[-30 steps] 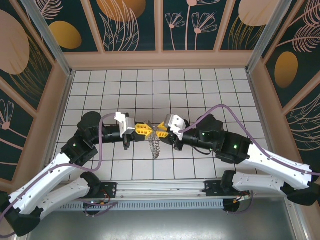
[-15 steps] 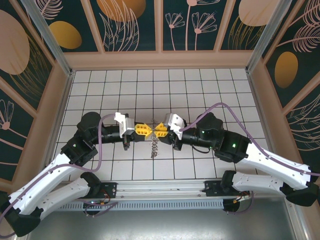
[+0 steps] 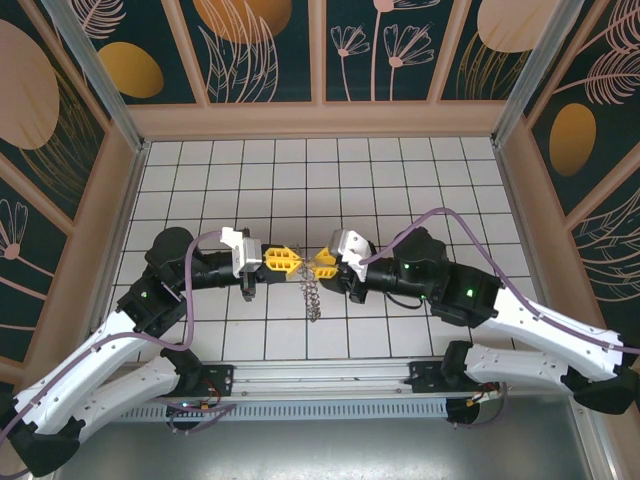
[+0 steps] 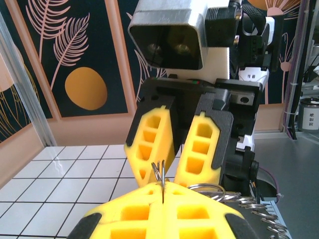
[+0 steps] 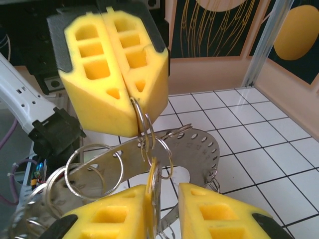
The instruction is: Put the keys on the keyring
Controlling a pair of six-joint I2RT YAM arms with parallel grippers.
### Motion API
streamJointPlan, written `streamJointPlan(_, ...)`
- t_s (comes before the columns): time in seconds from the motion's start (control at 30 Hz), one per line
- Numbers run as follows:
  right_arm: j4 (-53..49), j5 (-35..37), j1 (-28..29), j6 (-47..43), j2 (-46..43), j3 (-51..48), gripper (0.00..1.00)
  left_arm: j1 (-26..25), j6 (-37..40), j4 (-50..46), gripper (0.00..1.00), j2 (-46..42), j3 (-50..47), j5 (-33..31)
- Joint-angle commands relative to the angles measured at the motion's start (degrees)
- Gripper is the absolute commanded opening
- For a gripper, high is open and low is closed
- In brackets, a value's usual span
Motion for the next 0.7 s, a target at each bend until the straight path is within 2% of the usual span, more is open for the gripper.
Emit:
streamJointPlan(0.0,2.64,0.16,-0.25,1.15,-3.79,-0.70,0.24,-0.12,-0.16,2.99,0.00,-0.24,0.11,1.40)
streamJointPlan(0.13,2.51,0.84,-0.17,0.40,-5.66,0.00,0.29,-0.11,0.26,2.38,0.00,-0.08,0.27,1.89)
streamJointPlan(0.3,4.01,-0.87,-0.18,-1.16,-3.77,1.35,0.29,-0.12,0.89,1.46,0.00,0.62,0.57,2.85)
streamJointPlan(0.6,6.90,-4.32,-0.37,-2.90,1.88,2.19,0.27,-0.08,1.59,-0.24,0.00,0.90,1.06,3.76)
streamJointPlan(0.67,7.05,-4.34,-0.41,-2.80,2.02,2.29,0.23,-0.10,1.82,-0.72,0.00,0.81,1.07,3.71)
